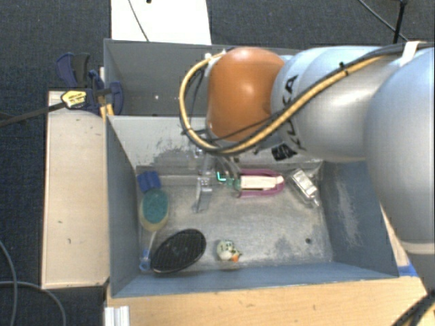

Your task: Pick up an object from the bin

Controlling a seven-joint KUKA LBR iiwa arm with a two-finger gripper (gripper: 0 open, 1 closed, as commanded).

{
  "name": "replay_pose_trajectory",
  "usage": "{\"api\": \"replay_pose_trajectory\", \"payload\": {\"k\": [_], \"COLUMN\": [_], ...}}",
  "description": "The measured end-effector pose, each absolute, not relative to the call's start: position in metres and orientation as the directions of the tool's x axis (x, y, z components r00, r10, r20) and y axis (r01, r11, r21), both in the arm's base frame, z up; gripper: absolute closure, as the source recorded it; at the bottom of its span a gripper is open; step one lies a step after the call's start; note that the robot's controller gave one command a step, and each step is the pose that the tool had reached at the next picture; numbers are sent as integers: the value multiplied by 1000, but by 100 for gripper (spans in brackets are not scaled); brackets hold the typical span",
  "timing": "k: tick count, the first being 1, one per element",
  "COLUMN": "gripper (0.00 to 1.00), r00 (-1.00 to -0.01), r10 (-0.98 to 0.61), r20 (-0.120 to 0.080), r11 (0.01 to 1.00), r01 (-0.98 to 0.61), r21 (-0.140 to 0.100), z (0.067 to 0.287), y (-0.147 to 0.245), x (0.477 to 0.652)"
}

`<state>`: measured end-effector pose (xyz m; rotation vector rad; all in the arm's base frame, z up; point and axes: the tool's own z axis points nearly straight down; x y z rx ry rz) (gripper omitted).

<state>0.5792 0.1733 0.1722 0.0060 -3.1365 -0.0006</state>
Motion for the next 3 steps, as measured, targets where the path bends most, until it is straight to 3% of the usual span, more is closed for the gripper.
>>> {"api": "replay_pose_trajectory", "payload": {"k": [1,2,3], "gripper": [0,0,0], "r00": [-914,-807,-793], "r10": [-406,-591,-609], "r20": [3,-7,-2], "r11": [914,807,793], "r01": [-406,-591,-609], "r21": [0,1,0], "z": [72,101,104], "y": [201,241,209], "x": [487,477,483]}}
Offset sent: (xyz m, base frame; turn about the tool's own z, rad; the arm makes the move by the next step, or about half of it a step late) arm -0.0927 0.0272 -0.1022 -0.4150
